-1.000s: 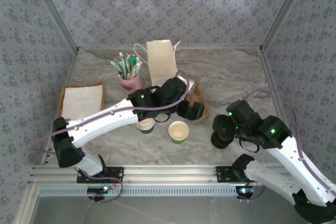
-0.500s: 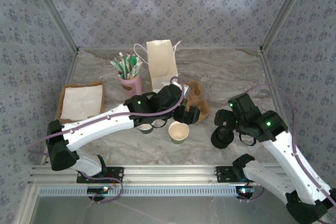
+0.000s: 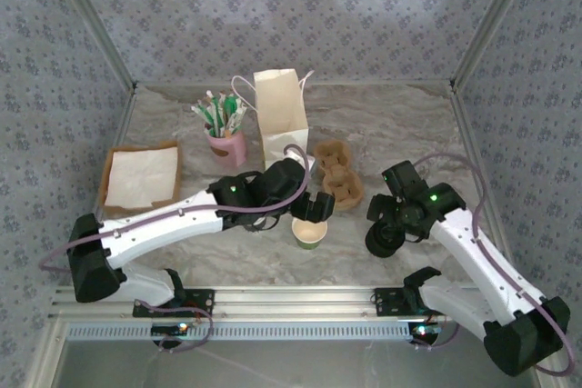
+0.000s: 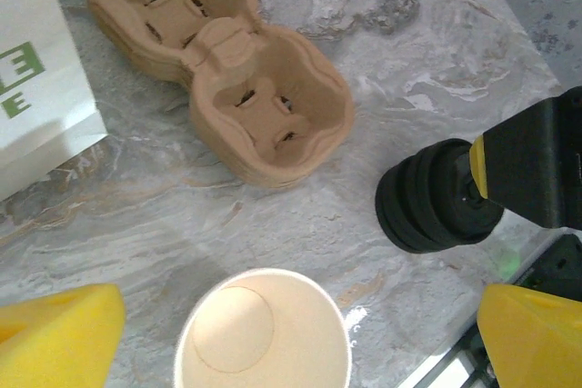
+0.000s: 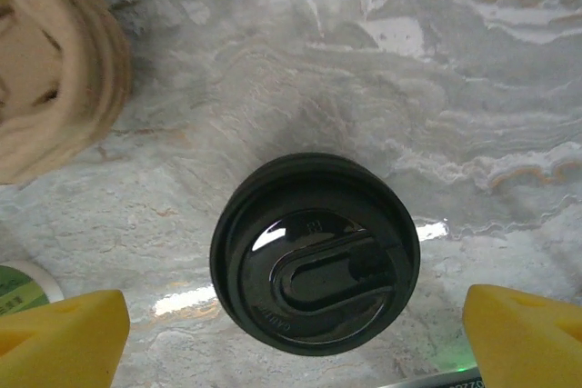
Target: Pack the takeout coffee
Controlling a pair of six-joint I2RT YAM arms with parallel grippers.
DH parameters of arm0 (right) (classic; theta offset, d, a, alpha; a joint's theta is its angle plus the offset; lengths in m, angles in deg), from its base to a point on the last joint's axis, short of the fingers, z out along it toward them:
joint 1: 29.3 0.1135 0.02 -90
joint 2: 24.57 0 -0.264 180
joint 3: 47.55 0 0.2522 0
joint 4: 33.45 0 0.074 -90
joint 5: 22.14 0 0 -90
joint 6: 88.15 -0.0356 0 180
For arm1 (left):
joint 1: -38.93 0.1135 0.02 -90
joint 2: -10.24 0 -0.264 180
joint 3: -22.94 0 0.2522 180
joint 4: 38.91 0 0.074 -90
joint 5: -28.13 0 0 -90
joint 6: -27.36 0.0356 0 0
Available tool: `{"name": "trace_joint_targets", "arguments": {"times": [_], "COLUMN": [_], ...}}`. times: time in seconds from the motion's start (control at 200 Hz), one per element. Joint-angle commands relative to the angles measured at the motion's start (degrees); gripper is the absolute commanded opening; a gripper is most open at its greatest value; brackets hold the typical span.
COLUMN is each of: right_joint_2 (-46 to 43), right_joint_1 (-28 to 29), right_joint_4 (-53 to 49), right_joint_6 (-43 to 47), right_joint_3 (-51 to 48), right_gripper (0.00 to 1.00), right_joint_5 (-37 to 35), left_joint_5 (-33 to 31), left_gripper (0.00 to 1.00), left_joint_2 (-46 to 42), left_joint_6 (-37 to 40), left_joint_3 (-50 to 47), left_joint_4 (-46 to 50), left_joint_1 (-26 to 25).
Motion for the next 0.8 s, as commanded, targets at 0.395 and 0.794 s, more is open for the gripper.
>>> {"name": "trace_joint_targets", "arguments": {"times": [0.395, 0.794], "right_joint_2": [-1.7, -3.4], "right_joint_1": [-1.8, -3.6], "right_joint_4": [1.7, 4.7], "right_joint_6": [-5.1, -6.1], "right_joint_3": [-6.3, -9.6], "right_gripper": [0.97, 0.92], "right_joint_5": [2.9, 7.4], "left_joint_5": [-4.8, -5.3], "left_gripper": [0.99, 1.00], "left_joint_2": [-7.3, -9.3], "left_joint_6": [0.9, 0.5], "left_joint_3": [-5.2, -7.3], "left_joint_4": [-3.3, -3.8], "left_joint_1": [-0.3, -0.3]}}
